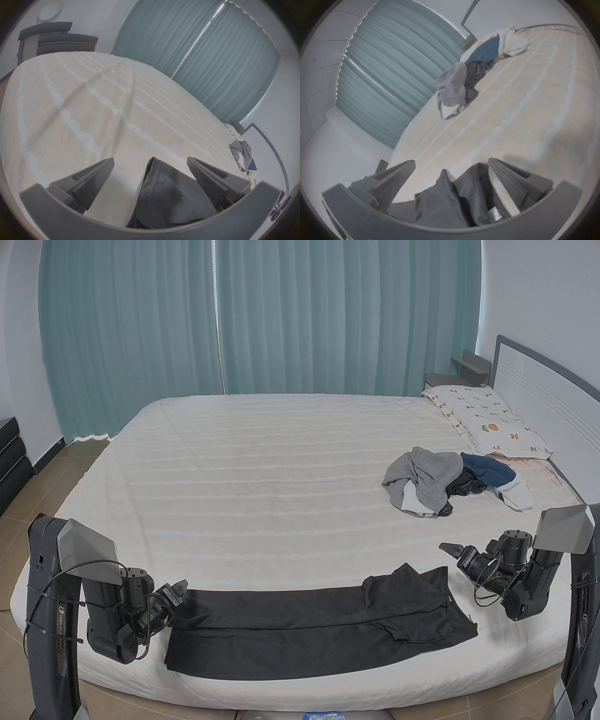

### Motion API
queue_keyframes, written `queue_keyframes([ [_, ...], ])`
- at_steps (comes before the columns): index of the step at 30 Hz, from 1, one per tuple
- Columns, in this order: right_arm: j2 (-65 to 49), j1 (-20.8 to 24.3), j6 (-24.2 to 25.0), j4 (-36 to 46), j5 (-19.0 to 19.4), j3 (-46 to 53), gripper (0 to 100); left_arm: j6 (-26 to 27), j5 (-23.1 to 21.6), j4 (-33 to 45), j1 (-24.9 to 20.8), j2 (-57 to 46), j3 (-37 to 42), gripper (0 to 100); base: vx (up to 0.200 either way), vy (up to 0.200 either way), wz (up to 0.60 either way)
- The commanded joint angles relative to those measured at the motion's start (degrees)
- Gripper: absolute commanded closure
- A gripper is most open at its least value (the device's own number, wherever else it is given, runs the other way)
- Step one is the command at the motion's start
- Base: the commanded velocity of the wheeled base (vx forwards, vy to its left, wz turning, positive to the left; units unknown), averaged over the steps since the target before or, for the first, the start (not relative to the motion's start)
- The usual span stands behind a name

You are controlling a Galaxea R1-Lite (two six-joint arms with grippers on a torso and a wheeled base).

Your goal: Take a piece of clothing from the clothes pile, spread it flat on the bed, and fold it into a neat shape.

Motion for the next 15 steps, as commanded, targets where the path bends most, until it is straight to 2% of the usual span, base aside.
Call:
queue_keyframes([
  [1, -5.65, 3.82, 1.08, 1.61, 1.09, 1.13, 0, -0.40, -0.25, -0.02, 0.12, -0.31, -0.03, 0, 0.000, 0.000, 0.00],
  [4, -5.65, 5.93, 1.17, 3.37, -0.14, 1.13, 0, -0.40, -0.34, 0.25, 0.30, -0.31, -0.21, 0, 0.000, 0.000, 0.00],
  [9, -6.26, 5.58, -0.23, 8.73, -0.40, 1.49, 0, -1.28, -0.34, -0.02, 0.56, -0.40, 0.06, 0, 0.000, 0.000, 0.00],
  [12, -6.53, 4.79, -1.20, 9.00, -0.40, 2.19, 0, -1.99, -0.34, -0.02, 0.56, -0.58, 0.50, 0, 0.000, 0.000, 0.00],
  [13, -6.79, 2.24, -2.08, 9.00, 2.15, 3.86, 0, -4.45, -0.34, -0.02, 0.65, -1.63, 1.90, 0, 0.000, 0.000, 0.00],
  [15, -6.18, 1.62, -2.87, 9.17, 5.13, 4.21, 0, -6.29, -0.34, -0.02, 0.56, -2.07, 1.99, 0, 0.000, 0.000, 0.00],
])
